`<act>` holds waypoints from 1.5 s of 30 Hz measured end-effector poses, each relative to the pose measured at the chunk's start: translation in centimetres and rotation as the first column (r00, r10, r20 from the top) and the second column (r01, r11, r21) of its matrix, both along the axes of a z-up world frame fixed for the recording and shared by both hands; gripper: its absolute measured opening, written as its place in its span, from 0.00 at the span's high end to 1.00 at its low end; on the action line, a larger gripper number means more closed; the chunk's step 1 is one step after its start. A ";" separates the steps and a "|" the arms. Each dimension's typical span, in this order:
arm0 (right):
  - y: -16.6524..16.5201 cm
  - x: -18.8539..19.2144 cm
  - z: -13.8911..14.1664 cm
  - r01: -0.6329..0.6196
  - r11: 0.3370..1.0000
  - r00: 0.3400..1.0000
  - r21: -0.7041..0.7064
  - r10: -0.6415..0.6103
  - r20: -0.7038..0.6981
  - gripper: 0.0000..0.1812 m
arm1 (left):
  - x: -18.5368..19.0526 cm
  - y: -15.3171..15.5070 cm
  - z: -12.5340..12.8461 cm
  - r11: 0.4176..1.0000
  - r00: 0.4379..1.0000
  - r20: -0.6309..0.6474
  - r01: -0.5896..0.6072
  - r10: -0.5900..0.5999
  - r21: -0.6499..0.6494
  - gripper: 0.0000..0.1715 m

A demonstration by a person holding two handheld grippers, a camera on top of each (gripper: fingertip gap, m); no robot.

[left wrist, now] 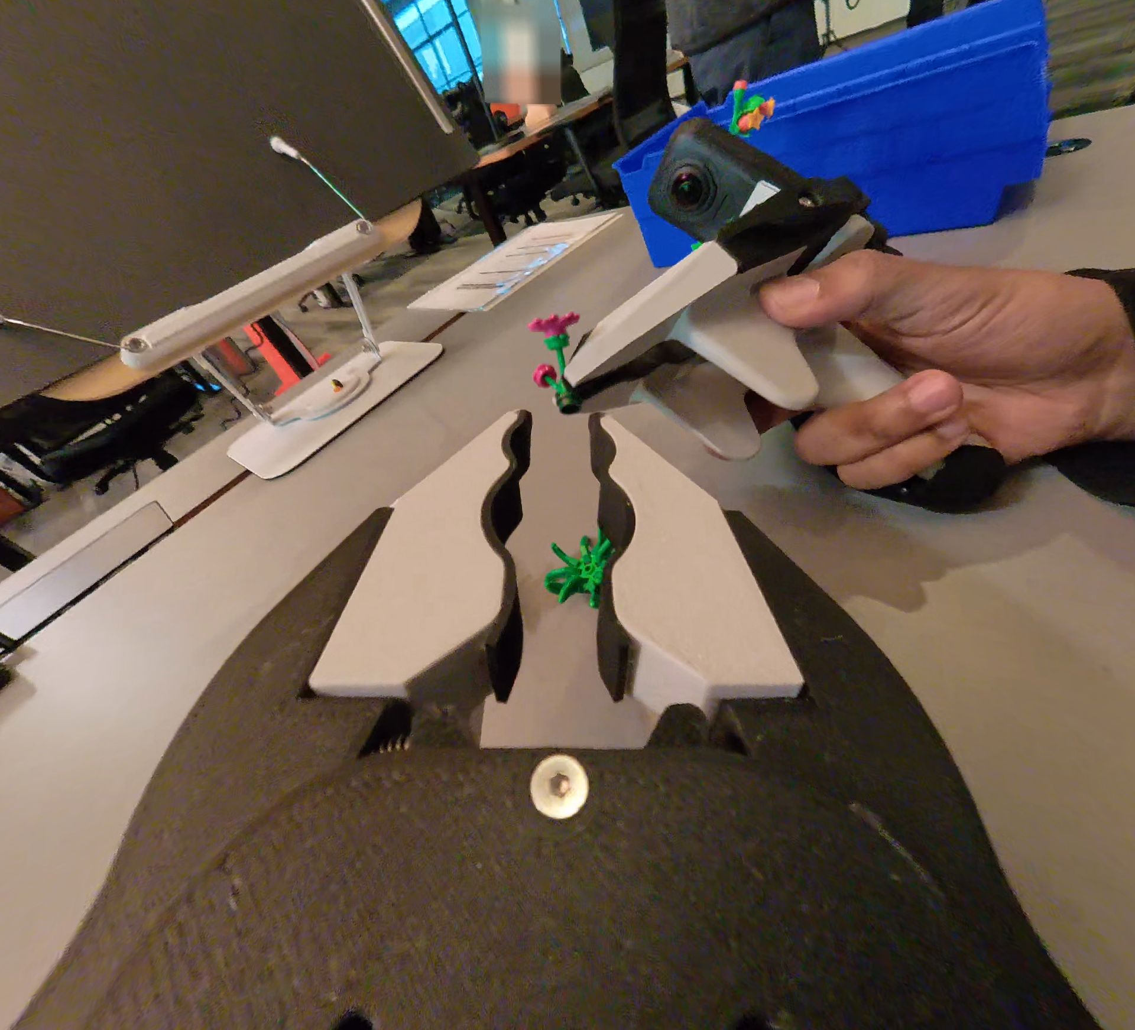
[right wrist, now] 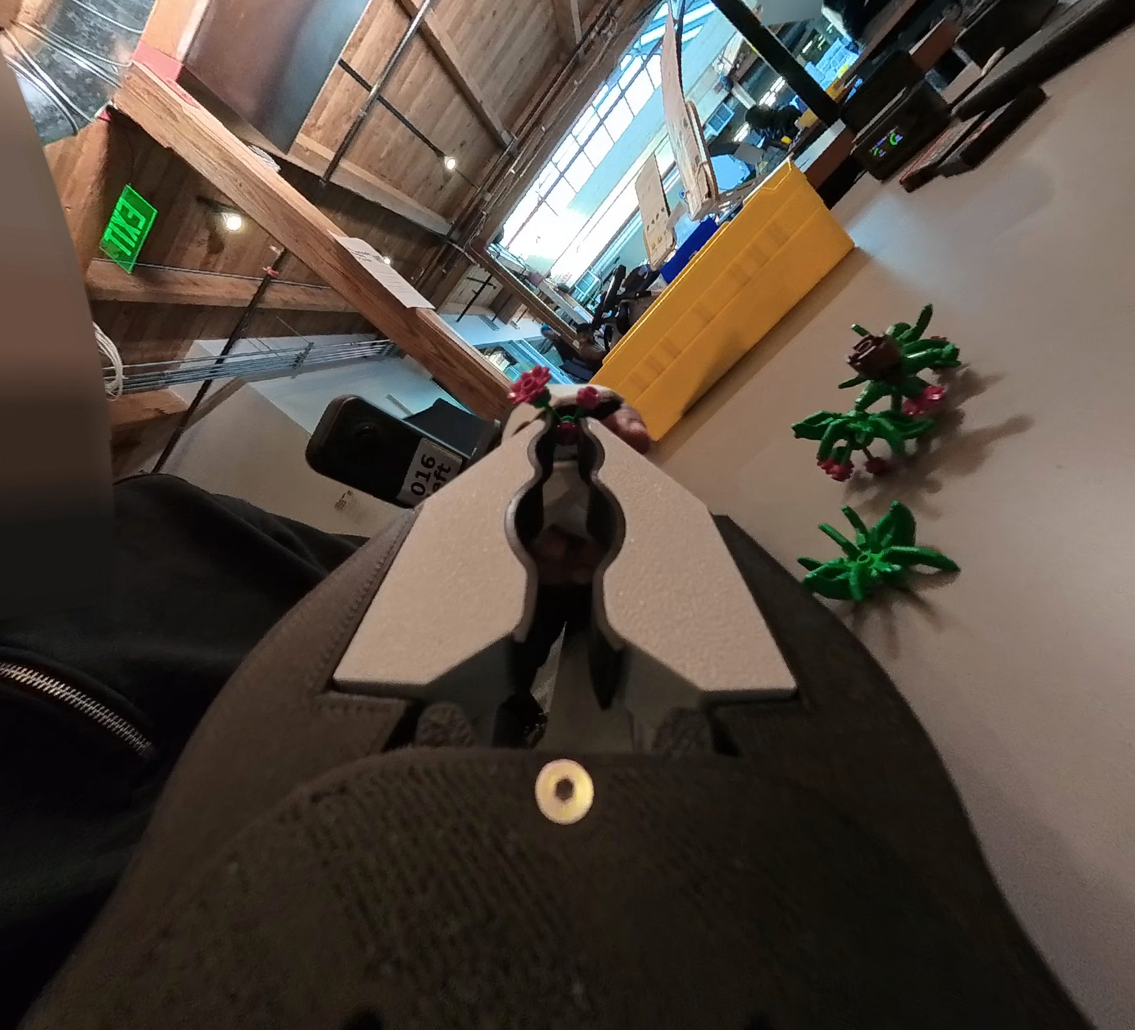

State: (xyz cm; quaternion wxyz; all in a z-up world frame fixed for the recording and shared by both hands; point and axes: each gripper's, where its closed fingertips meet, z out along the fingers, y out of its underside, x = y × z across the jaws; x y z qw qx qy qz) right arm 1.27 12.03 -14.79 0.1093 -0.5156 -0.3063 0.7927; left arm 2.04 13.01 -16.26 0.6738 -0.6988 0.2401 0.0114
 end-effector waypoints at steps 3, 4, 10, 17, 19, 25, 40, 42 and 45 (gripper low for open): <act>-0.1 -0.1 -0.1 -0.006 1.000 1.000 0.004 0.006 0.007 0.97 | 0.1 -0.2 0.3 0.999 1.000 -0.022 -0.005 0.005 0.034 0.95; -0.1 -0.1 -0.1 -0.008 1.000 1.000 0.002 0.008 0.008 0.97 | 0.2 -0.2 0.2 0.999 0.999 -0.033 -0.005 0.007 0.039 0.96; 0.0 -0.1 -0.2 -0.003 1.000 1.000 0.003 0.003 0.010 0.97 | 0.4 -0.4 0.8 0.993 0.995 -0.096 -0.026 0.037 0.118 0.97; 0.1 -0.1 0.0 0.010 1.000 1.000 0.003 -0.010 -0.002 0.94 | 0.4 -0.5 1.2 0.994 0.999 -0.044 -0.015 0.020 0.107 0.99; 0.4 0.0 0.1 0.035 0.999 0.999 0.003 -0.035 -0.010 0.89 | 0.3 -0.4 1.3 0.995 0.999 -0.026 -0.016 0.019 0.099 0.99; 2.0 0.5 0.6 0.162 0.985 0.986 0.058 -0.160 -0.038 0.87 | -0.4 -0.2 1.1 0.997 0.999 0.001 -0.036 0.036 0.072 0.99; 1.4 0.2 0.2 0.287 0.849 0.951 0.444 -0.309 -0.025 0.92 | -0.1 -0.1 0.5 0.999 1.000 -0.014 -0.023 0.023 0.038 0.99; 1.2 0.0 0.0 0.270 0.853 0.955 0.447 -0.297 -0.010 0.92 | 0.0 -0.1 0.6 0.999 1.000 -0.015 -0.020 0.021 0.039 0.99; 1.1 -0.1 -0.3 0.256 0.856 0.957 0.450 -0.291 0.011 0.92 | 0.0 -0.2 0.8 0.998 0.999 -0.021 -0.024 0.025 0.052 0.99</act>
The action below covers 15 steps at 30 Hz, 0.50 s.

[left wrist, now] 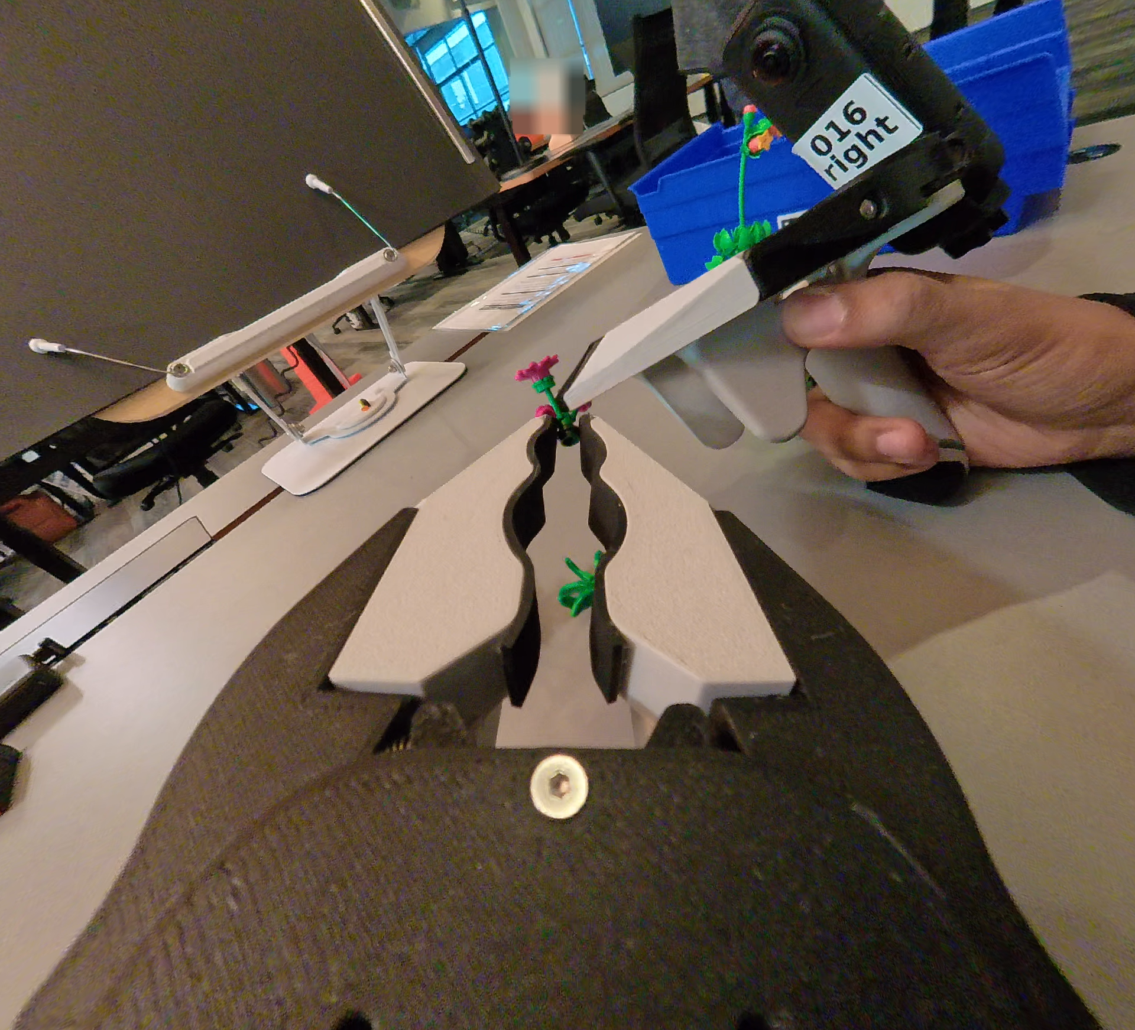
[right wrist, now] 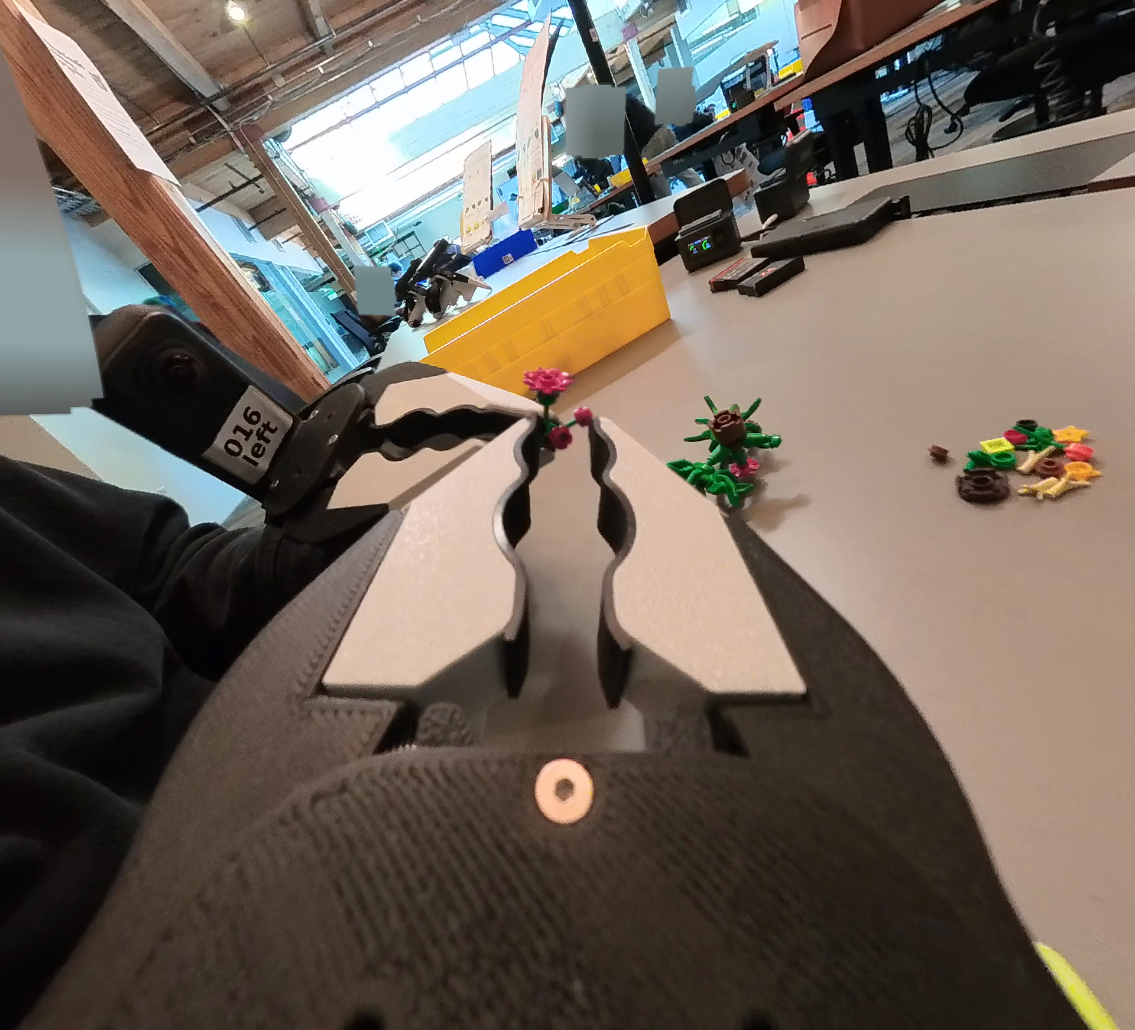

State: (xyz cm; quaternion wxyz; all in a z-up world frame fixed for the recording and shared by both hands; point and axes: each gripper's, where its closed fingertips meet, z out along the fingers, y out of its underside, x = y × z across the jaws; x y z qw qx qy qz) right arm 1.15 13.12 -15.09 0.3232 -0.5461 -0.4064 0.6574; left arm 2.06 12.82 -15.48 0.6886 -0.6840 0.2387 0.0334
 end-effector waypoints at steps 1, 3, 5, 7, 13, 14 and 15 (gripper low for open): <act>0.0 0.0 -0.1 0.000 1.000 1.000 -0.005 0.000 0.005 0.92 | 0.0 0.0 0.1 1.000 1.000 -0.005 -0.003 0.003 0.006 0.99; 0.1 0.0 -0.2 -0.005 1.000 1.000 -0.024 0.005 0.012 0.93 | 0.0 0.0 0.1 1.000 1.000 -0.016 -0.010 0.010 0.011 0.99; 0.1 -0.1 -0.4 -0.018 0.998 1.000 -0.055 0.019 0.021 0.92 | -0.1 0.0 0.1 1.000 0.999 -0.032 -0.023 0.024 0.020 0.99; 0.1 -0.1 -0.5 -0.043 0.994 0.999 -0.100 0.045 0.021 0.93 | -0.1 0.0 0.0 0.999 0.998 -0.047 -0.030 0.031 0.020 0.99; -0.5 -0.1 -0.5 -0.155 0.949 0.988 -0.274 0.152 -0.031 0.90 | 0.0 0.1 0.0 0.999 0.998 -0.052 -0.035 0.037 0.029 0.99; -0.6 -0.1 -0.5 -0.158 0.949 0.987 -0.274 0.155 -0.032 0.90 | 0.0 0.1 -0.1 0.999 0.998 -0.050 -0.035 0.036 0.027 0.99; -0.6 -0.2 -0.5 -0.160 0.948 0.987 -0.275 0.157 -0.032 0.91 | 0.1 0.1 -0.1 0.999 0.998 -0.048 -0.034 0.035 0.024 0.99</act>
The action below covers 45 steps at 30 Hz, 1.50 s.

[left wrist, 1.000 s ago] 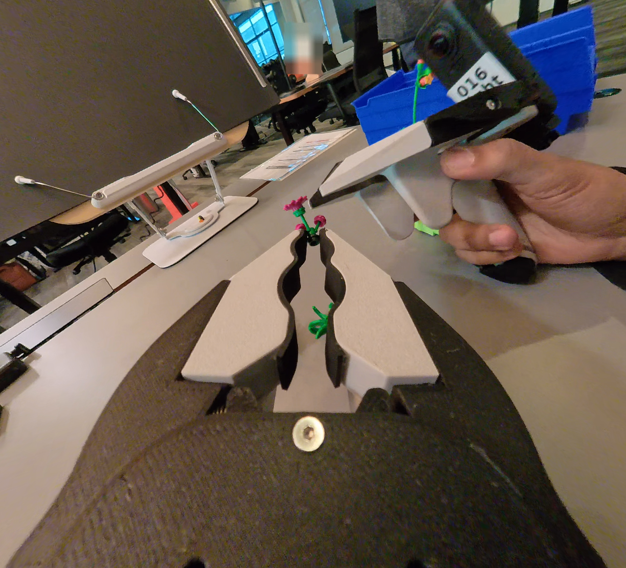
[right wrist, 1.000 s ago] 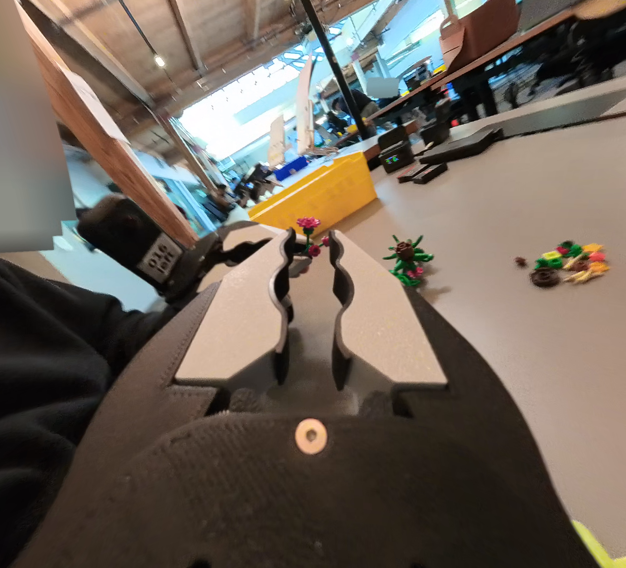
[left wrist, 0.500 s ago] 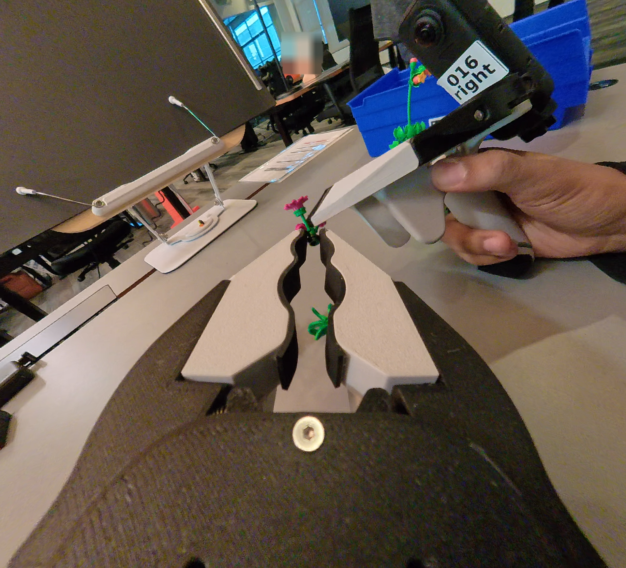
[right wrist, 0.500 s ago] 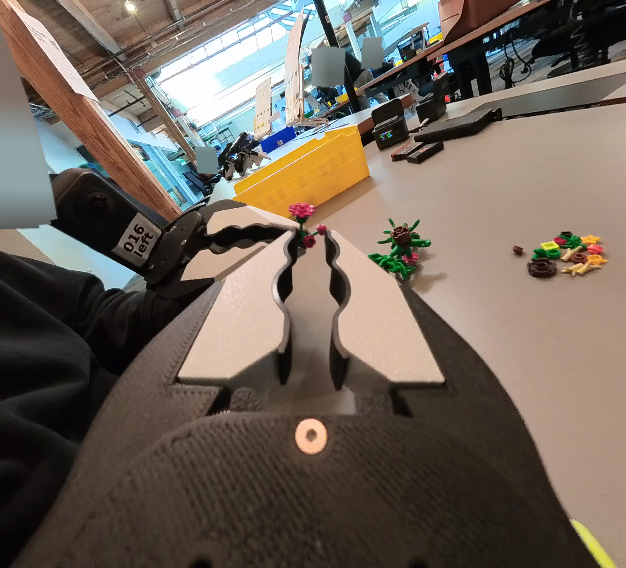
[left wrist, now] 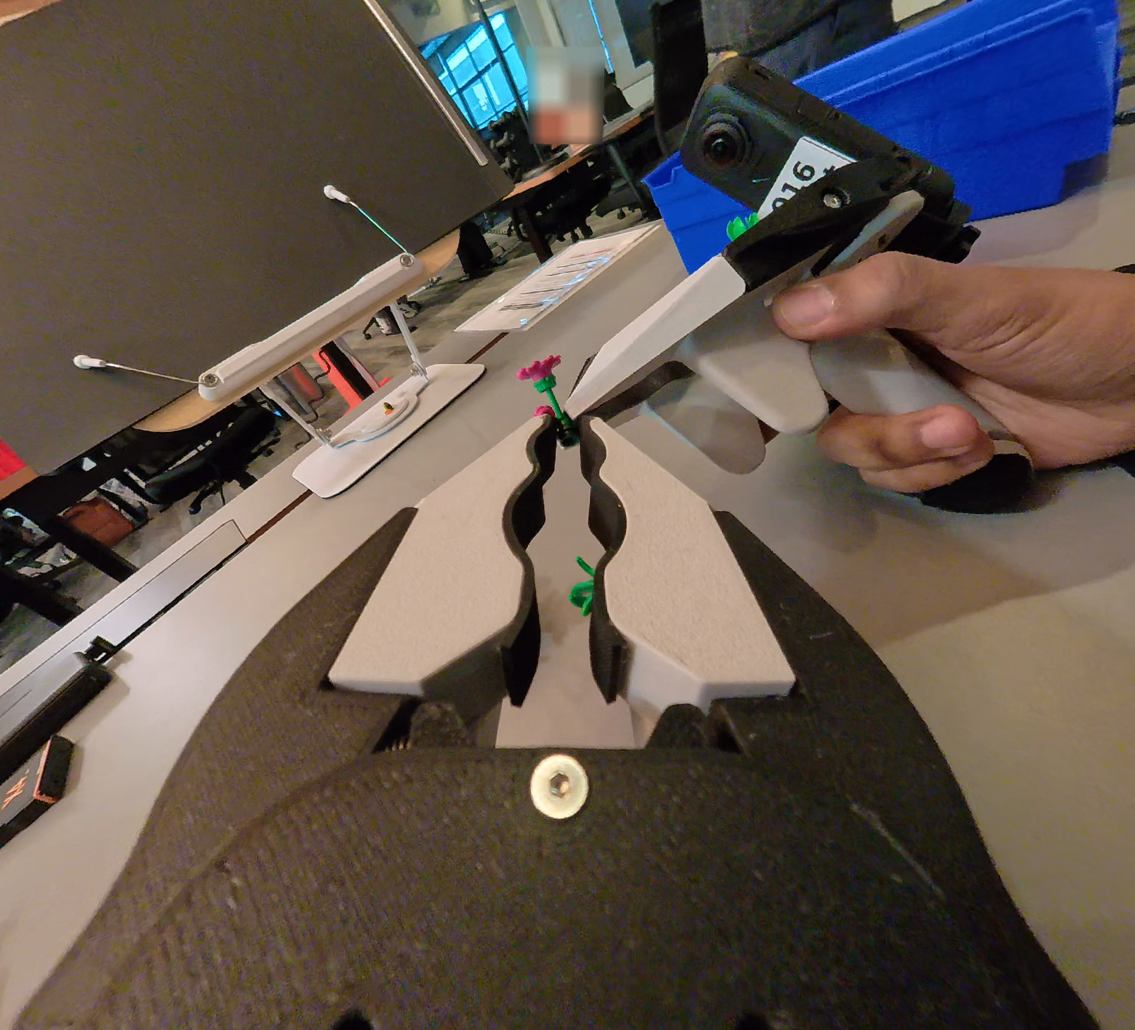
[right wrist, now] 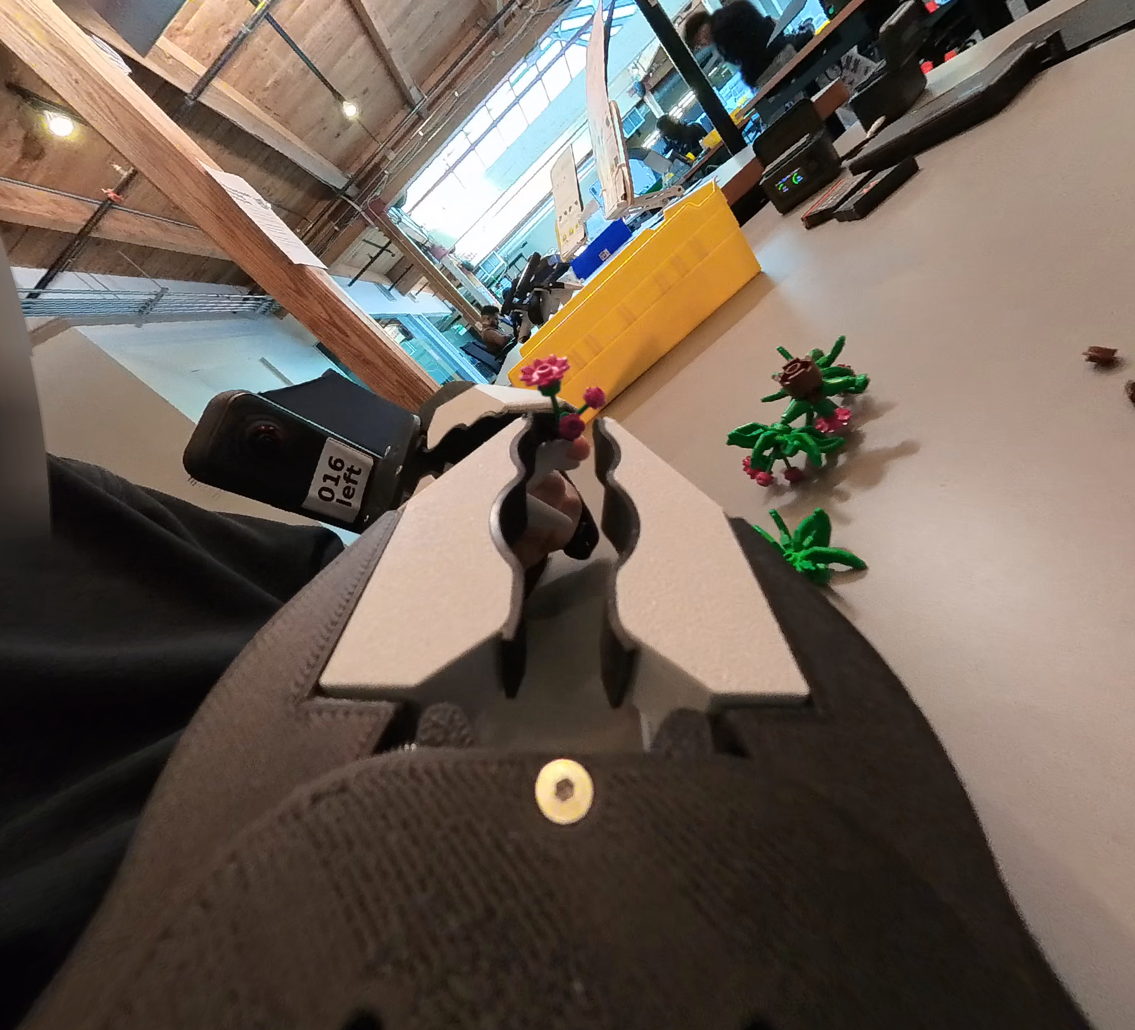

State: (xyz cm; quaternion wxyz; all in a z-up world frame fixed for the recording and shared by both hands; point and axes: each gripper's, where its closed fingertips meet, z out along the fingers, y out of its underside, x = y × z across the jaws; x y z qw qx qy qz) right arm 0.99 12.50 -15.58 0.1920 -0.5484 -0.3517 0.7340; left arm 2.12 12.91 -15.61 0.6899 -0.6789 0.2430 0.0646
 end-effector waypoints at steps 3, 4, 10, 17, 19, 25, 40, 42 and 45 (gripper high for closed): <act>-0.3 0.0 0.1 -0.021 1.000 1.000 -0.020 0.021 -0.011 0.92 | 0.2 0.0 -0.1 1.000 1.000 0.011 0.009 -0.008 -0.004 0.99; -0.3 0.0 0.2 -0.025 0.999 1.000 -0.032 0.024 -0.017 0.92 | 0.2 0.0 -0.1 1.000 1.000 0.013 0.008 -0.007 -0.003 0.99; 0.1 0.2 0.5 -0.015 0.998 0.999 -0.068 0.012 -0.041 0.97 | 0.0 0.0 0.1 1.000 1.000 0.022 0.003 -0.004 0.006 0.99; -0.8 0.1 0.8 -0.061 0.996 0.996 -0.066 0.056 -0.068 0.89 | 0.2 -0.1 0.5 0.999 1.000 0.014 -0.005 0.005 0.034 0.99; -1.0 0.0 0.9 -0.059 0.996 0.996 -0.061 0.054 -0.069 0.91 | 0.3 -0.2 0.5 0.999 1.000 0.009 -0.006 0.006 0.038 0.99; -0.7 0.0 0.9 -0.043 0.997 0.997 -0.071 0.038 -0.070 0.92 | 0.4 -0.1 0.5 0.999 1.000 0.009 -0.009 0.009 0.038 0.99; 0.0 0.1 1.1 -0.012 0.991 0.996 -0.134 -0.001 -0.091 0.98 | 0.3 0.0 1.0 0.998 0.999 0.002 -0.036 0.035 0.047 0.99; 0.2 0.1 1.2 -0.004 0.987 0.995 -0.160 -0.012 -0.100 0.98 | 0.3 0.2 1.0 0.999 0.999 0.027 -0.042 0.041 0.028 0.99; 0.4 0.1 1.2 0.020 0.986 0.994 -0.167 -0.038 -0.105 0.98 | 0.3 0.3 1.0 0.998 0.998 0.042 -0.057 0.056 0.020 0.99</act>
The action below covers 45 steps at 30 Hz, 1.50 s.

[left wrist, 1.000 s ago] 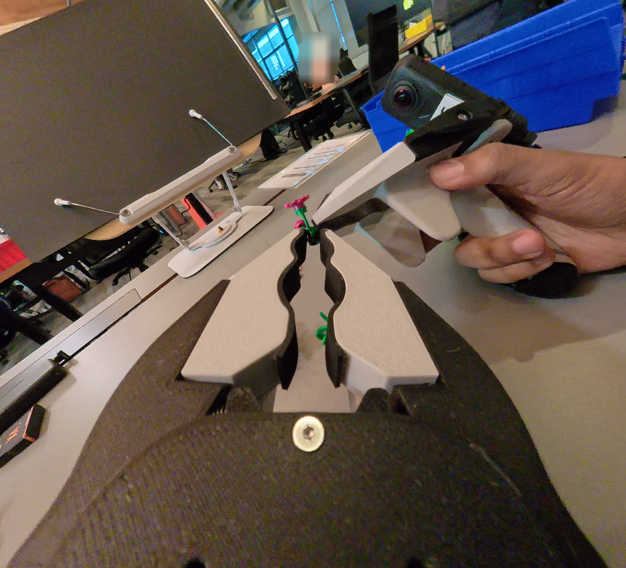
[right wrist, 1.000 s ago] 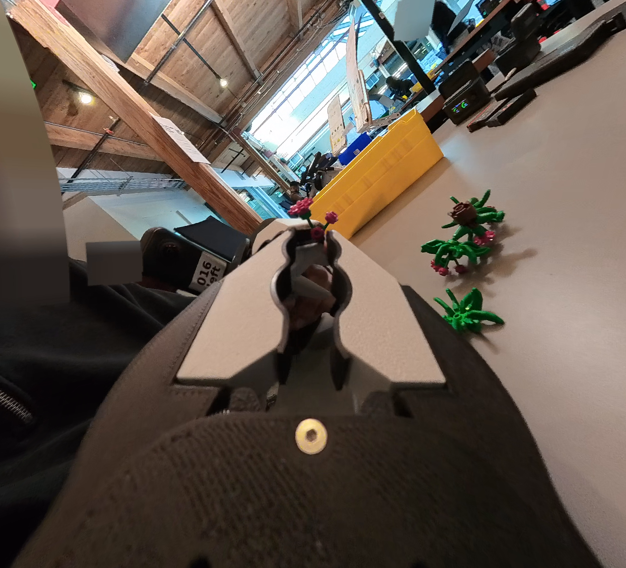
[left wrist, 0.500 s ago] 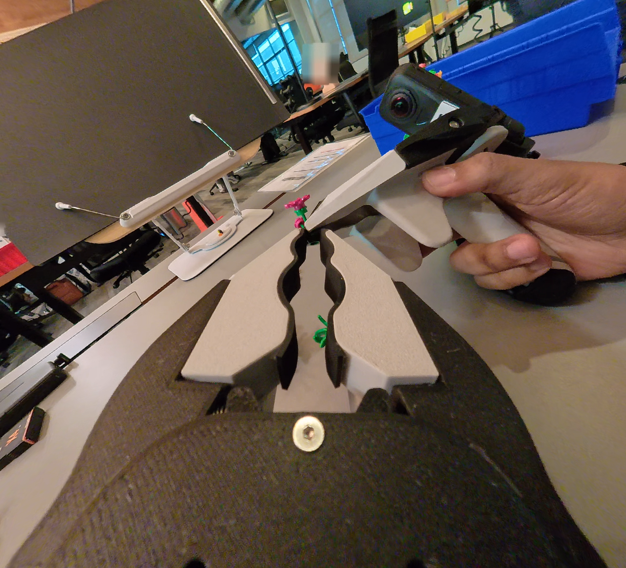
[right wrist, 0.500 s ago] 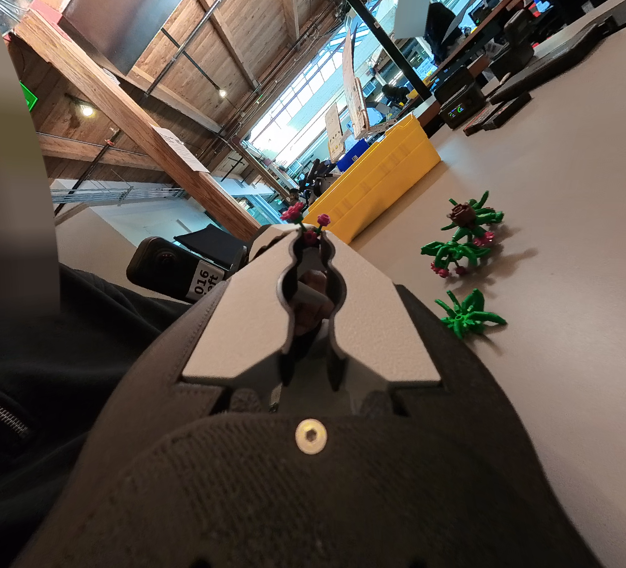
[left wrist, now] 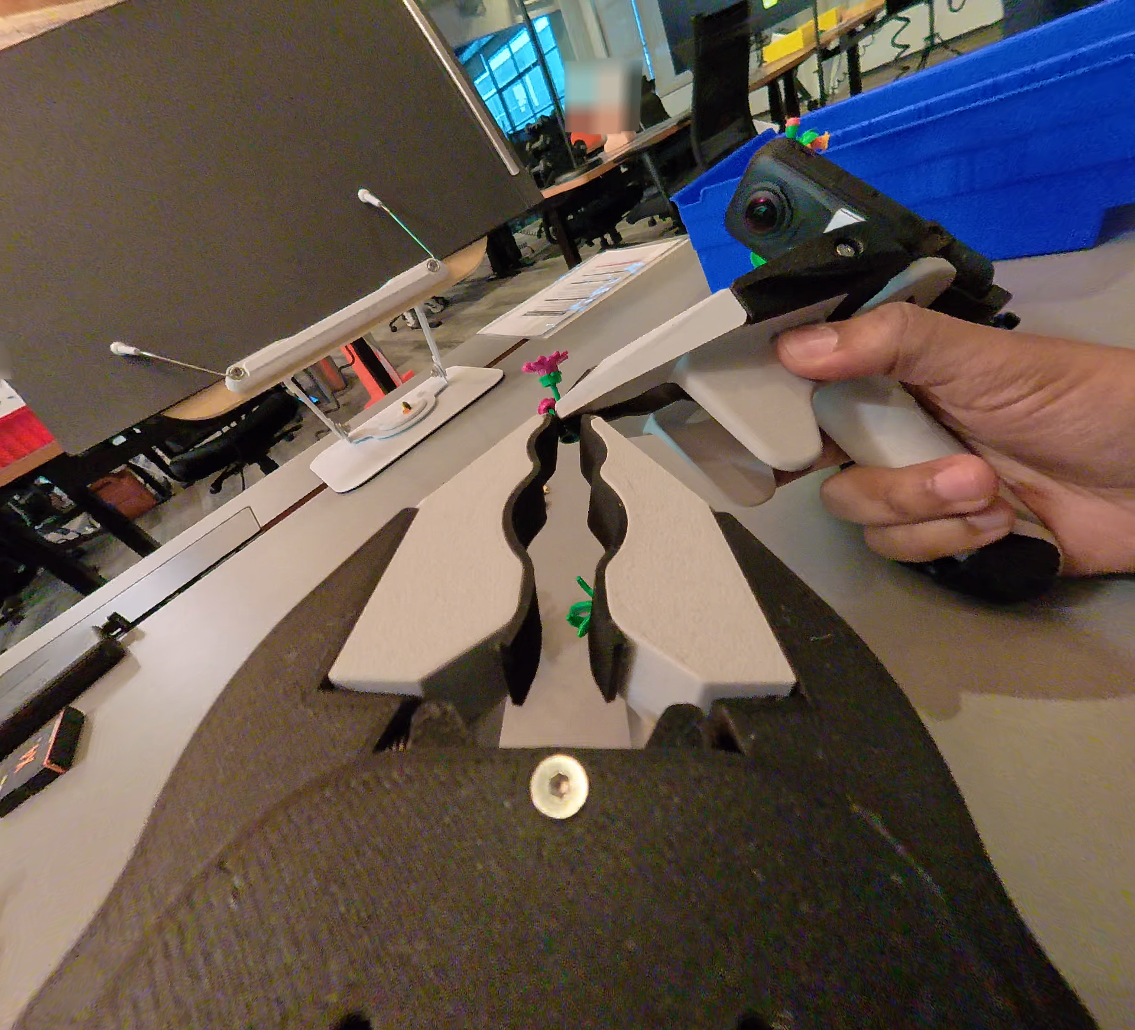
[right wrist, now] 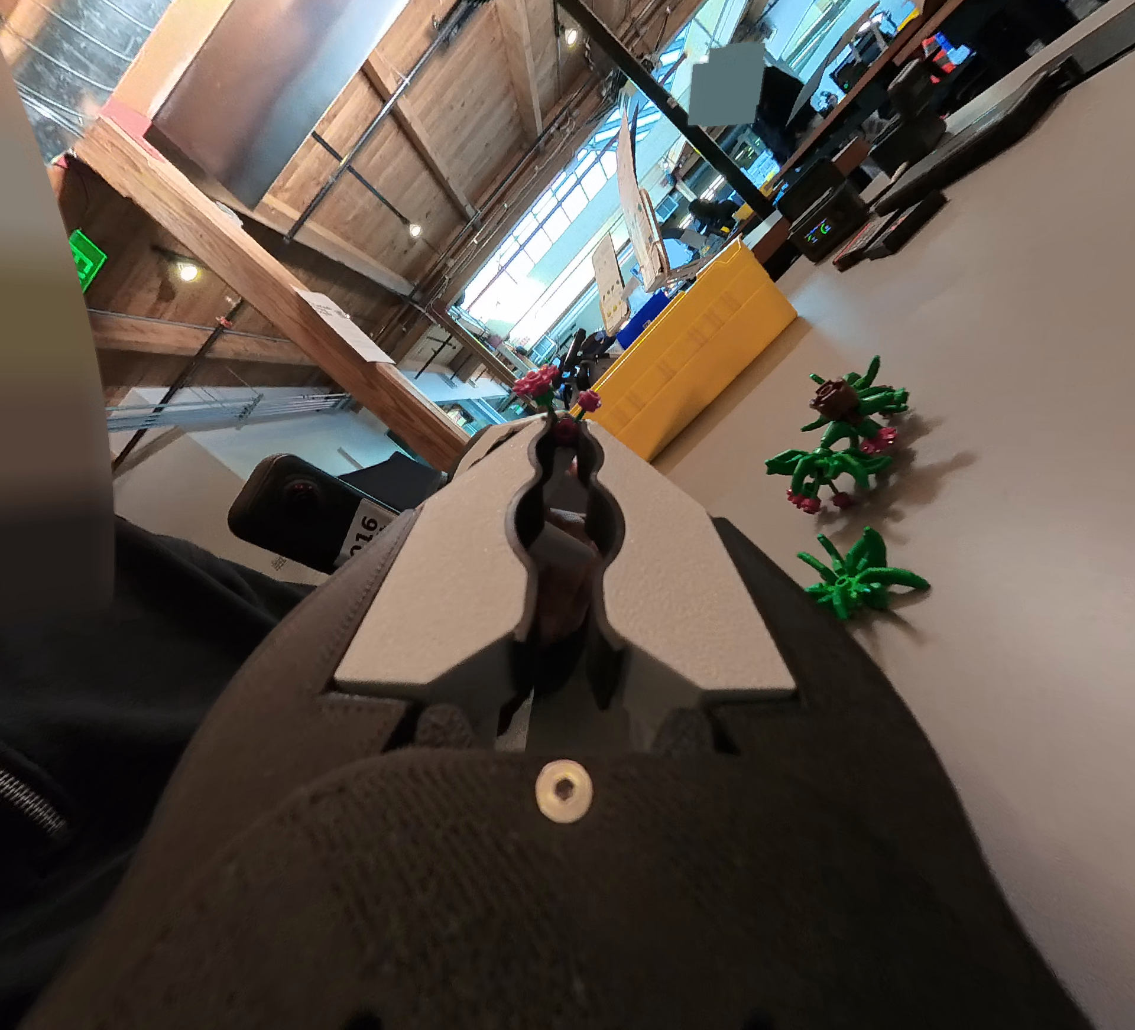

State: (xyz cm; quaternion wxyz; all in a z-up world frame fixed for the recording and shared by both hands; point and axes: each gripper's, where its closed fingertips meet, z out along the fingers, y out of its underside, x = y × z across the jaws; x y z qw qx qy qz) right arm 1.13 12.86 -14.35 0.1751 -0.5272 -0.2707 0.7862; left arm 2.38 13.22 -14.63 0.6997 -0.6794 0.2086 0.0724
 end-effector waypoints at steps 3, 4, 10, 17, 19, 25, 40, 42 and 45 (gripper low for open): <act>0.0 0.0 0.1 0.005 1.000 1.000 -0.019 -0.005 -0.014 0.98 | 0.0 -0.1 0.1 1.000 1.000 0.014 -0.003 0.002 0.003 0.99; -0.1 0.1 0.2 -0.001 1.000 1.000 -0.025 0.000 -0.024 0.98 | 0.1 -0.1 0.3 1.000 1.000 0.017 -0.001 0.001 0.010 0.99; -0.6 0.0 0.6 -0.023 1.000 0.999 -0.018 0.023 -0.045 0.98 | 0.2 -0.6 0.6 0.996 0.999 -0.008 -0.033 0.034 0.084 0.99; -0.5 0.1 0.7 -0.042 0.997 0.997 -0.058 0.039 -0.065 0.97 | 0.2 -0.6 0.7 0.993 0.999 0.002 -0.033 0.033 0.111 0.98; -0.5 0.2 0.8 -0.051 0.996 0.996 -0.070 0.046 -0.075 0.97 | 0.1 -0.6 0.7 0.994 0.999 0.029 -0.028 0.025 0.102 0.96; -0.4 0.3 0.8 -0.067 0.994 0.994 -0.092 0.058 -0.089 0.97 | 0.3 -0.7 0.5 0.996 0.999 0.045 0.000 -0.004 0.091 0.98; -0.2 0.3 0.6 -0.047 0.995 0.996 -0.088 0.040 -0.076 0.98 | 0.2 -0.4 0.5 0.999 0.999 0.047 0.015 -0.017 0.046 0.99; 0.0 0.3 0.5 -0.006 0.998 0.998 -0.070 0.002 -0.061 0.98 | 0.1 -0.2 0.3 0.999 0.998 0.054 0.022 -0.024 0.045 0.99; 0.0 0.4 0.7 0.022 0.999 0.998 -0.048 -0.025 -0.066 0.98 | 0.2 -0.3 0.5 0.998 0.998 0.049 0.033 -0.035 0.051 0.99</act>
